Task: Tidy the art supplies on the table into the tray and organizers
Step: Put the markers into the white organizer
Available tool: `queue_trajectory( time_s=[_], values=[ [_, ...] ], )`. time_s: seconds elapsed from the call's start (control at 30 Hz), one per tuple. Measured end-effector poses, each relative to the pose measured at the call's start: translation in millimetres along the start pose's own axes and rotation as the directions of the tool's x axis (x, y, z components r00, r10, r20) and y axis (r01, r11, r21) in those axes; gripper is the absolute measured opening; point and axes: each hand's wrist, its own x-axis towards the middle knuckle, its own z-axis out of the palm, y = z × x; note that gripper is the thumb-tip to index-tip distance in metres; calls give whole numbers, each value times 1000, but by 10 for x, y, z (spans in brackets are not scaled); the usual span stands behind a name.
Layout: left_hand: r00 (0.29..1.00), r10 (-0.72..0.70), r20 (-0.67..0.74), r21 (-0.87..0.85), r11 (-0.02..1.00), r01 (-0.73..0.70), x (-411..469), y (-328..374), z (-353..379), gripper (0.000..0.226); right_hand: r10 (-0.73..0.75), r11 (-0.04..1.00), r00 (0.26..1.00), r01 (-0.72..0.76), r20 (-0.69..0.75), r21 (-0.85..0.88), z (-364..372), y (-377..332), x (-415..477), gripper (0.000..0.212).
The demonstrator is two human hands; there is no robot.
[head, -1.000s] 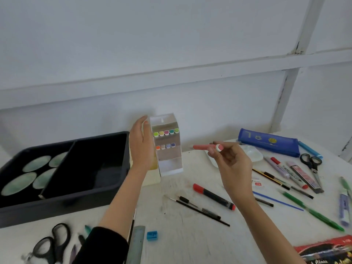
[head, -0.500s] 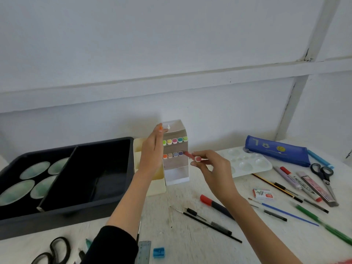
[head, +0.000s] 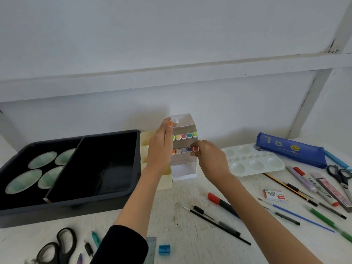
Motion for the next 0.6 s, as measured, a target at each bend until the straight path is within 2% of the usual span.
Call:
queue_trajectory(
  time_s=[0.13, 0.27, 0.37, 0.43, 0.53, 0.6],
  values=[
    [1000, 10, -8, 18, 1000, -10, 1, 3, -1, 38, 2, 988, 996, 12, 91, -153, -7, -70, 72, 24],
    [1000, 26, -16, 28, 999, -25, 2, 16, 4, 33, 27, 971, 986, 14, 166, -239, -113, -81, 122, 23],
    [1000, 25, -13, 33, 999, -25, -13, 27, 1, 41, 33, 952, 978, 32, 207, -305, -150, -79, 100, 24],
    [1000, 6, 8, 34, 999, -7, -1, 46, -14, 42, 25, 937, 973, 58, 231, -344, -110, -84, 70, 38],
    [998, -19, 52, 56, 998, 16, 5, 87, -67, 44, 36, 953, 966, 45, 257, -300, -79, -73, -23, 71],
    [995, -37, 97, 77, 997, 30, 2, 131, -108, 51, 50, 961, 969, 19, 241, -275, -93, -79, -159, 84]
  ],
)
